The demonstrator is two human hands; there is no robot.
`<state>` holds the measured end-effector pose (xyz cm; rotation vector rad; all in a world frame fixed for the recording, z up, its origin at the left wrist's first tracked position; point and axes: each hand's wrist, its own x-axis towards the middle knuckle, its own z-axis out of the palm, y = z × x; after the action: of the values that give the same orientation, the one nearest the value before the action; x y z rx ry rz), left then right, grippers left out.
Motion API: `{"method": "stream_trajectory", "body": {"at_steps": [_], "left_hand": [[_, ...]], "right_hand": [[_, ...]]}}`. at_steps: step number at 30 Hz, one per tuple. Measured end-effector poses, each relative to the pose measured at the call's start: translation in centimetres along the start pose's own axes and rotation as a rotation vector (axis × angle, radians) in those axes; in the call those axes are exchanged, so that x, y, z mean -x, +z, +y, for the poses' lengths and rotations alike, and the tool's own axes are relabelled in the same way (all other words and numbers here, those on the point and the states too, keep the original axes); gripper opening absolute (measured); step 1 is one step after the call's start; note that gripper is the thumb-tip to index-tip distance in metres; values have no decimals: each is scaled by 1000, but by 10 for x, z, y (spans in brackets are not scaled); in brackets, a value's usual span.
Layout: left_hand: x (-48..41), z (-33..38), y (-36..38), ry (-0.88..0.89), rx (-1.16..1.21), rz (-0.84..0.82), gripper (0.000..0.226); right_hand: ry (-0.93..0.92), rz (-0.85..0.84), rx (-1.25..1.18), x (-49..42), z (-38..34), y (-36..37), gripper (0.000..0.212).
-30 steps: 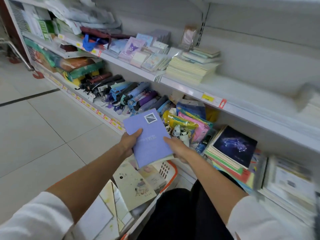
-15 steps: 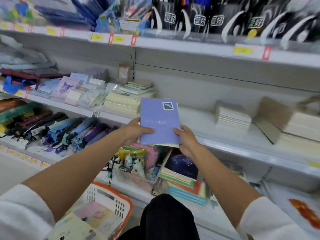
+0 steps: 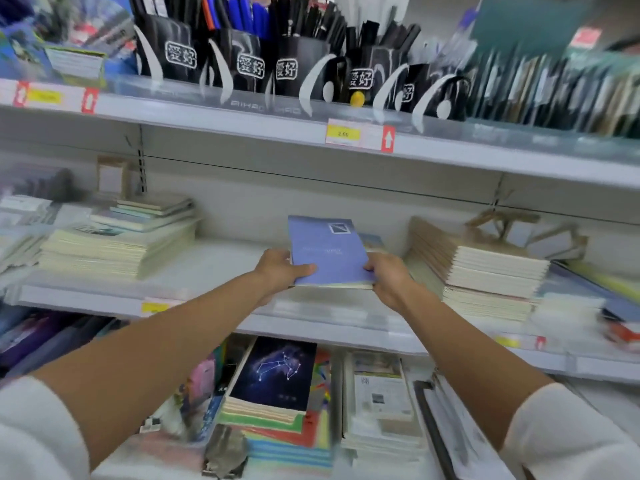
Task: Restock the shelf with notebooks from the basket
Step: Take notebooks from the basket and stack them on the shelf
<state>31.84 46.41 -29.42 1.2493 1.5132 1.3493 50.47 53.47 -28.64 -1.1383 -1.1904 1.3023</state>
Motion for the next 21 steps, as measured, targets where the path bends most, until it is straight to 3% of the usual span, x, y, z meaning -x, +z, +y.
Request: {"method": "stream_trajectory", "body": {"at_steps": [3, 7, 9, 11, 12, 13, 15, 17, 19, 21], "left_hand": [[-34, 11, 22, 35, -43, 10, 31], [-76, 18, 49, 77, -77, 63, 35], [-88, 12, 59, 62, -83, 78, 36], [-91, 0, 67, 43, -65, 88, 11], [-91, -6, 70, 60, -54, 76, 22], [-94, -13, 72, 87, -40, 62, 27], [-95, -24, 70, 125, 11, 40, 17], [-91, -27, 64, 144, 27, 16, 35], [-95, -32, 59, 154, 19, 10, 41], [-99, -33, 56, 159, 23, 4, 41]], "right_hand": [[-75, 102, 47, -27, 2, -17, 35], [-166, 173, 66, -59, 0, -37, 30], [-211, 185, 161, -76, 3, -45, 27], [-234, 164, 290, -91, 13, -53, 19], [-229, 127, 338, -95, 18, -56, 16], [-207, 70, 378, -96, 23, -59, 24], [-170, -77, 435, -93, 29, -66, 53], [-206, -151, 548, -84, 27, -72, 72], [-264, -125, 649, -86, 28, -76, 72], [-279, -72, 597, -91, 29, -77, 63]]}}
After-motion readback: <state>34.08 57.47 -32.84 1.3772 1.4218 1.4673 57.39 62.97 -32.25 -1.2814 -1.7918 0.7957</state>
